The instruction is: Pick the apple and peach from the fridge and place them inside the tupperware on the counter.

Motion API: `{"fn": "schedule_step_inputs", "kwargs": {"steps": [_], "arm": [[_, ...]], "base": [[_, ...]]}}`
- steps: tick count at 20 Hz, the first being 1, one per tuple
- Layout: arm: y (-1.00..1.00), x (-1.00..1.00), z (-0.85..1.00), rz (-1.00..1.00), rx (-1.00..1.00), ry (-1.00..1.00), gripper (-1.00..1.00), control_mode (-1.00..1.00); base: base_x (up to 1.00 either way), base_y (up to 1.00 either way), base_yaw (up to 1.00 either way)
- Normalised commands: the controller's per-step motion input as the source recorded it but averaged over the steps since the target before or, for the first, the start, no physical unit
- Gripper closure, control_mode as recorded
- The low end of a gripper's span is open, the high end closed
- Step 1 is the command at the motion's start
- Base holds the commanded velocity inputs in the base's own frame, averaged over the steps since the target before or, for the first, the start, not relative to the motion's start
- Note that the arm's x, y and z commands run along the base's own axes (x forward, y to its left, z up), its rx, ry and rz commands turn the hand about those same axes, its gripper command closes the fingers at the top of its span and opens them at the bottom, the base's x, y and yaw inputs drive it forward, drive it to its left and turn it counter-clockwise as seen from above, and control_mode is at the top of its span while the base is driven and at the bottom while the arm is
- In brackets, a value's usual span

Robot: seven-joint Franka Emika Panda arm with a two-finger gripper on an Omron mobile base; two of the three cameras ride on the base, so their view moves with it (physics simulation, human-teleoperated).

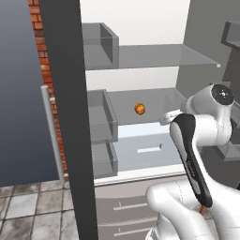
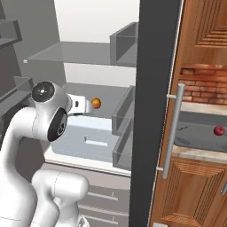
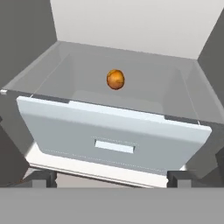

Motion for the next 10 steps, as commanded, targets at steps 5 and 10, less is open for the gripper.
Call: {"fn": "schedule_step_inputs", "kwargs": {"steps": [5, 10], "arm": [[0.12, 0.65, -0.08, 0.00, 0.00, 0.00, -1.00, -1.00], [0.11, 0.61, -0.26, 0.00, 0.00, 0.00, -1.00, -1.00]], "base": [[0.00, 0.00, 0.00], [0.00, 0.00, 0.00]]}}
